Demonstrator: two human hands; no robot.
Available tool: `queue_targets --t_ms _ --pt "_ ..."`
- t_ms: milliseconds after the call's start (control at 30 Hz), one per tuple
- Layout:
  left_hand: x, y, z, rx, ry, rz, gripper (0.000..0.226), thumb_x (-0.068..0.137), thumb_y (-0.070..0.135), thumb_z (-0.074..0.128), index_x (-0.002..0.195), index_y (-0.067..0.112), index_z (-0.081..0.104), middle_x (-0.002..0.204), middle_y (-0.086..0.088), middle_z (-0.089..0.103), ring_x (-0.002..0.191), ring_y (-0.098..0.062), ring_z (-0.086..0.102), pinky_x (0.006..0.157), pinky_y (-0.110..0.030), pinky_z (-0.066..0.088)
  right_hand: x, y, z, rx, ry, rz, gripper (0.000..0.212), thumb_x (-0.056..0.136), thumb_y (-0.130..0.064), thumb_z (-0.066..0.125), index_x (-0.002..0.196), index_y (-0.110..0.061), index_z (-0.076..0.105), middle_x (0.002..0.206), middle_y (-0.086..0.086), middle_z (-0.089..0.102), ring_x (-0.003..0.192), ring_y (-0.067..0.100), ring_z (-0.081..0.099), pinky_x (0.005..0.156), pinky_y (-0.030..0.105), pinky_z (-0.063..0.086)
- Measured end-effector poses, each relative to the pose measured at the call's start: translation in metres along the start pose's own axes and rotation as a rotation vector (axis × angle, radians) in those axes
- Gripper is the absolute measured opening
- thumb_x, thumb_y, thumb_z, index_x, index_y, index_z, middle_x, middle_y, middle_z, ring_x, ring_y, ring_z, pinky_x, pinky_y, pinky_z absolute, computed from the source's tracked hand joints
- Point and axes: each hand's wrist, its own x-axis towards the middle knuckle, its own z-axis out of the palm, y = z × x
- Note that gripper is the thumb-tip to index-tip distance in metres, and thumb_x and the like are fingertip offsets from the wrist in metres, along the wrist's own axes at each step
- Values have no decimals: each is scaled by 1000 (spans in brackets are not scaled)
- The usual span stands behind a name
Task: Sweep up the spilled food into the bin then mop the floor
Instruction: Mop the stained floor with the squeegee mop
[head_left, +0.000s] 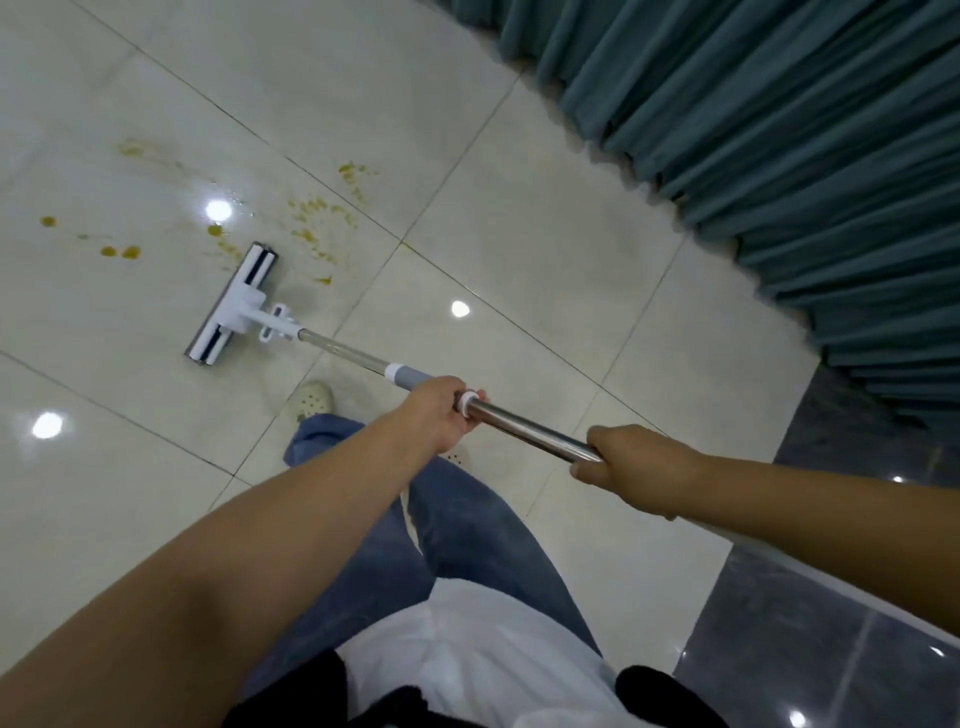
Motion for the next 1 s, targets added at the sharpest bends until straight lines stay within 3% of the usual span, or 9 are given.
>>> queue_targets --t_ms 133,300,500,600,833,933,1000 --pt "0 94 -41 34 31 98 11 95 1 44 104 4 39 83 -16 49 64 -19 53 55 -31 53 32 -93 -35 64 -2 -41 28 97 -43 44 89 -16 43 74 1 47 53 14 46 36 24 38" --pt "-3 225 -99 -8 108 247 15 95 2 45 108 2 37 83 -15 48 60 -19 52 37 -23 51 83 -221 -80 249 -27 -97 33 96 -40 48 74 -18 39 69 6 47 51 17 44 38 24 38" --pt "-10 357 -172 -28 217 400 17 95 4 47 108 2 36 81 -14 49 55 -18 54 35 -21 49 132 -370 -113 326 -32 -160 35 97 -39 47 93 -4 48 64 11 48 48 21 45 45 29 42" --pt "-14 396 -200 7 257 414 16 95 4 45 108 3 35 78 -13 49 55 -16 57 37 -20 51 145 -418 -113 327 -29 -185 32 97 -37 47 92 -5 47 63 9 47 47 21 44 47 30 41" --pt "-1 381 -186 38 248 360 6 96 4 43 98 3 37 76 -11 46 58 -17 49 38 -18 49 148 -388 -109 335 -40 -188 29 97 -38 46 96 -10 47 70 4 47 56 17 44 67 35 47" --pt "8 348 -156 -31 210 343 16 95 1 43 81 5 37 75 -9 43 56 -16 47 40 -20 47 142 -341 -112 327 -44 -170 27 97 -38 46 97 -11 46 72 3 46 57 15 43 63 31 45" --pt "14 317 -131 -88 185 329 16 95 -1 44 81 6 37 79 -10 44 57 -17 47 43 -24 48 136 -301 -112 322 -49 -152 25 97 -38 46 97 -13 45 74 3 46 58 14 44 56 26 44"
